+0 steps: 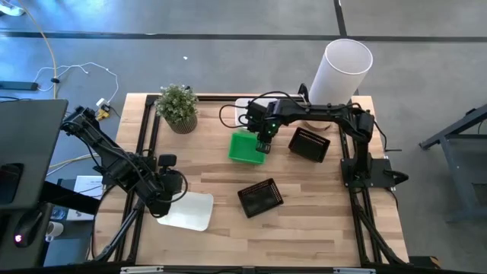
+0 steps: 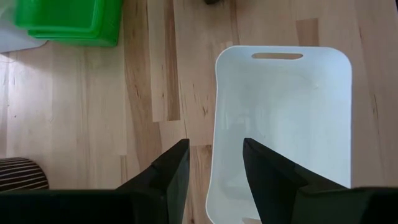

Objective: Stack baskets by color
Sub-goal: Stack the bottom green bin on top of the top green bins, then stack the bottom white bin on top of the top white bins

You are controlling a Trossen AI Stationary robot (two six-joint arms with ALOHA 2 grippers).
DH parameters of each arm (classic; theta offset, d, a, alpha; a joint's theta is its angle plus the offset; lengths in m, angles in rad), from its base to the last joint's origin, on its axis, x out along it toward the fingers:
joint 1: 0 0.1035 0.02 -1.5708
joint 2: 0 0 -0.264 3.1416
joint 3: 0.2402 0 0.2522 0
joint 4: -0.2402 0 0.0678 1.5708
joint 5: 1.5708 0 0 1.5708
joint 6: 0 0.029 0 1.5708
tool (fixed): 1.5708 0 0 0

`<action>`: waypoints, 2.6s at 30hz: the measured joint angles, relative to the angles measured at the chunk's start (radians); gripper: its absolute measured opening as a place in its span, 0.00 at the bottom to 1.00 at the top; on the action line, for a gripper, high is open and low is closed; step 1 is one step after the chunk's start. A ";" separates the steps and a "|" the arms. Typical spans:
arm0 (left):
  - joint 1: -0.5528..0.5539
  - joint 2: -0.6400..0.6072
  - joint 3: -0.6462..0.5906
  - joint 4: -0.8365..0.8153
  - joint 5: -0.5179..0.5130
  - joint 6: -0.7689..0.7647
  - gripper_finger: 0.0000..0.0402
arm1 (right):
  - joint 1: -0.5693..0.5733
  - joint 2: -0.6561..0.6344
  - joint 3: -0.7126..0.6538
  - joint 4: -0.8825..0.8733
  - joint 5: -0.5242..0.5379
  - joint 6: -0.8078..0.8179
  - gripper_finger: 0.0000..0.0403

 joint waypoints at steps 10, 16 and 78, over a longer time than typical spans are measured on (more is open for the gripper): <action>0.000 0.000 0.000 0.000 0.000 0.000 0.34 | 0.000 0.000 0.077 -0.096 0.032 0.043 0.32; 0.000 0.000 0.000 0.000 0.000 -0.007 0.34 | 0.020 -0.001 0.165 -0.189 0.048 -0.002 0.32; 0.303 0.447 0.000 0.067 0.340 0.288 0.34 | 0.212 -0.056 0.795 -0.666 0.195 0.108 0.32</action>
